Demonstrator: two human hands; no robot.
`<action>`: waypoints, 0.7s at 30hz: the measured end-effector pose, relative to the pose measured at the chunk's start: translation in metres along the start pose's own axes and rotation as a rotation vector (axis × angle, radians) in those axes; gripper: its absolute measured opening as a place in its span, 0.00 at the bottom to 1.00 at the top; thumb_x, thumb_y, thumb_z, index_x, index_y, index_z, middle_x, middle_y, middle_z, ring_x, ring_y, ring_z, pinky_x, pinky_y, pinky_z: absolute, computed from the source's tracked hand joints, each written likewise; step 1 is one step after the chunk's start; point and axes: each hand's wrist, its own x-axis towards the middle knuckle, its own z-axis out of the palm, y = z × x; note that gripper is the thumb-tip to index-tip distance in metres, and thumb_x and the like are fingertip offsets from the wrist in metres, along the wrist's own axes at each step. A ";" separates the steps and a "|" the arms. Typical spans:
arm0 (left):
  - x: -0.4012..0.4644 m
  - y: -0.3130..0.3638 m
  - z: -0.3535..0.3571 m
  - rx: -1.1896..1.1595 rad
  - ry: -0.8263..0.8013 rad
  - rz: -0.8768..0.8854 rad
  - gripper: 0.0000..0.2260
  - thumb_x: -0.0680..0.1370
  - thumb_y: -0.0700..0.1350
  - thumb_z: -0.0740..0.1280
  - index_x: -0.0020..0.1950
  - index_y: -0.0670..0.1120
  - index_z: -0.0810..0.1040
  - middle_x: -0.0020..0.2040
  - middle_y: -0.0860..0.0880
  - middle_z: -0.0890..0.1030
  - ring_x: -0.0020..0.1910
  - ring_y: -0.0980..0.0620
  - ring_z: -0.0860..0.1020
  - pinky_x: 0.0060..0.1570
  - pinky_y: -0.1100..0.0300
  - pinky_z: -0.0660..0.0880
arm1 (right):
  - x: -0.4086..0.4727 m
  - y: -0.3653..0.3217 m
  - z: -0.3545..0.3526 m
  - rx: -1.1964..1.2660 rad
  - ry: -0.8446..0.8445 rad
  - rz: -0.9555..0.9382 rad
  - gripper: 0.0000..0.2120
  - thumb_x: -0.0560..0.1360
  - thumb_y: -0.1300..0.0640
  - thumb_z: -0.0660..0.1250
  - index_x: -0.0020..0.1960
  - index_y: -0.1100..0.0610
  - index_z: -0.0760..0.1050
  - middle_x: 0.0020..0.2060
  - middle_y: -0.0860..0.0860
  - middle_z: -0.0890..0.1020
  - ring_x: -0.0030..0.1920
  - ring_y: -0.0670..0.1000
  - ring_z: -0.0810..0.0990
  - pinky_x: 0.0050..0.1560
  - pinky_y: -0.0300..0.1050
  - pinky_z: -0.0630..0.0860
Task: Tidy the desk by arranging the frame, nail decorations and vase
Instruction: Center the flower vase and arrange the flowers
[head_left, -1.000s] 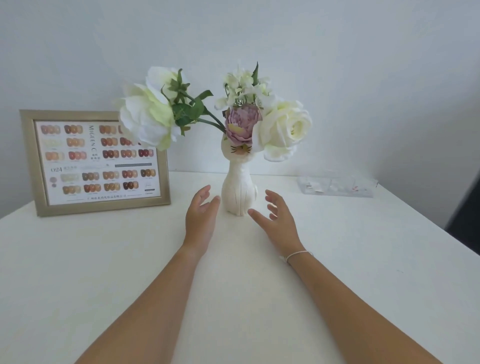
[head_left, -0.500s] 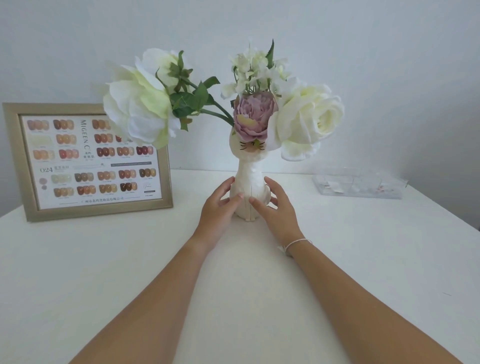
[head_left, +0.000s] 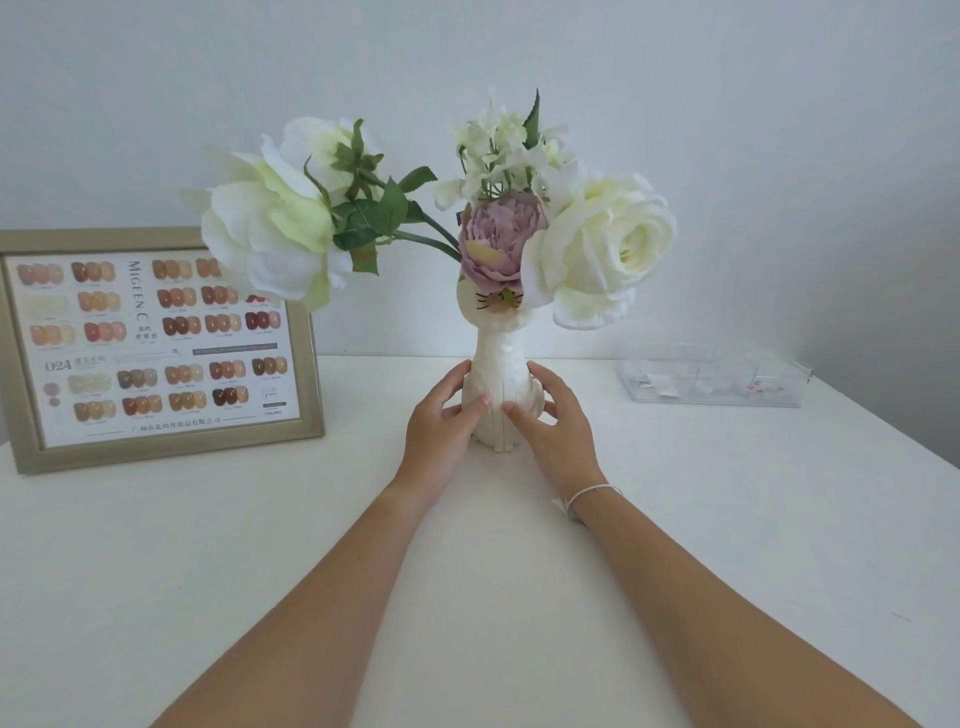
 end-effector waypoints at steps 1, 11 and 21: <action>0.002 0.000 0.003 0.004 0.000 0.001 0.18 0.76 0.42 0.65 0.66 0.52 0.73 0.62 0.54 0.78 0.56 0.51 0.80 0.61 0.46 0.74 | 0.003 0.001 -0.002 -0.004 0.002 -0.001 0.23 0.72 0.56 0.68 0.65 0.45 0.68 0.58 0.41 0.72 0.62 0.45 0.71 0.59 0.40 0.70; 0.029 -0.008 0.026 0.031 0.011 -0.006 0.21 0.75 0.43 0.66 0.68 0.54 0.71 0.65 0.55 0.76 0.57 0.53 0.79 0.62 0.49 0.73 | 0.028 0.011 -0.018 -0.020 0.019 0.004 0.23 0.72 0.55 0.68 0.65 0.44 0.68 0.62 0.42 0.72 0.64 0.47 0.70 0.63 0.43 0.69; 0.050 -0.012 0.038 0.063 0.004 0.006 0.20 0.76 0.44 0.65 0.68 0.54 0.70 0.66 0.54 0.75 0.58 0.53 0.78 0.59 0.54 0.75 | 0.048 0.019 -0.024 -0.038 0.031 0.013 0.23 0.72 0.55 0.68 0.66 0.46 0.68 0.63 0.46 0.73 0.63 0.49 0.72 0.63 0.45 0.70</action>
